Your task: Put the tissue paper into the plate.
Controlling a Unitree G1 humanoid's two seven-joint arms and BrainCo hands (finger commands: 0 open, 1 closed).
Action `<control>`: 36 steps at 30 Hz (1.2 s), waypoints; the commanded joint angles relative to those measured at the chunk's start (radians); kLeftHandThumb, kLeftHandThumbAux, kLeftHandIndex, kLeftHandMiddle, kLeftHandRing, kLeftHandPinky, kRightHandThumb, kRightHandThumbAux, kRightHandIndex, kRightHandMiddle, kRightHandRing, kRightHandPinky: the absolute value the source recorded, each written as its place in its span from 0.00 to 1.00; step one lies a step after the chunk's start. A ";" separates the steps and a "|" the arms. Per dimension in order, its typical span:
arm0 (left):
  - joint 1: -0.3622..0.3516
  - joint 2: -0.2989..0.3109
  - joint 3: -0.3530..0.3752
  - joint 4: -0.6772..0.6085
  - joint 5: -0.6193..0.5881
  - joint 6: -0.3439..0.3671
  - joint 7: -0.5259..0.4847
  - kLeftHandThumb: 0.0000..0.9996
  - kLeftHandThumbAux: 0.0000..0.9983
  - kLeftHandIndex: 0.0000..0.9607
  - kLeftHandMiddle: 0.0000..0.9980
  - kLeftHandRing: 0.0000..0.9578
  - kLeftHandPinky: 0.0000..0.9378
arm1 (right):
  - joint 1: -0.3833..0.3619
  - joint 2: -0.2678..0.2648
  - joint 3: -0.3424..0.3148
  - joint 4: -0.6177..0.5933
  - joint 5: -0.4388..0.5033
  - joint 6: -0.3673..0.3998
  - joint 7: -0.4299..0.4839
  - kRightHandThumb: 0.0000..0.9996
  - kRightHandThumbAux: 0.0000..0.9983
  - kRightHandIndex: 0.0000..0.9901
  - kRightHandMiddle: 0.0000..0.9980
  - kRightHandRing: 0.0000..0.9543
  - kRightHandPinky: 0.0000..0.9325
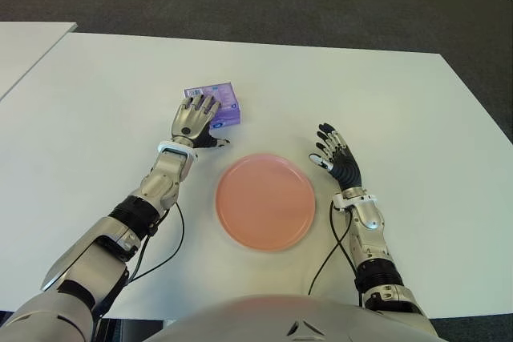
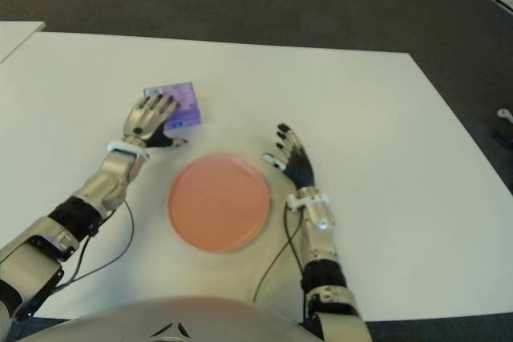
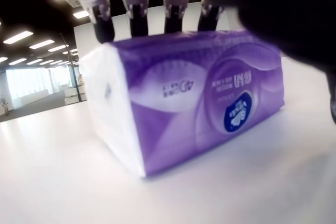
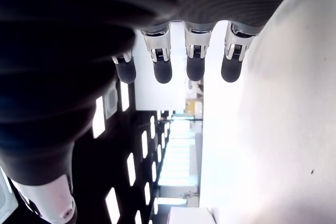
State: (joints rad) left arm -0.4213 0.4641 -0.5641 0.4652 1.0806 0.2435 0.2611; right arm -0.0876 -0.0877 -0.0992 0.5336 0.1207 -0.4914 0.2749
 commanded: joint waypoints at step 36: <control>-0.044 0.040 0.045 -0.001 0.024 -0.016 0.169 0.00 0.37 0.00 0.00 0.00 0.00 | 0.085 0.019 0.012 0.081 0.007 0.134 0.000 0.00 0.69 0.00 0.00 0.00 0.00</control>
State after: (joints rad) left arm -0.4564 0.4974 -0.5233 0.4456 1.0924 0.2383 0.3934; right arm -0.0885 -0.0839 -0.0926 0.5282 0.1264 -0.4683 0.2841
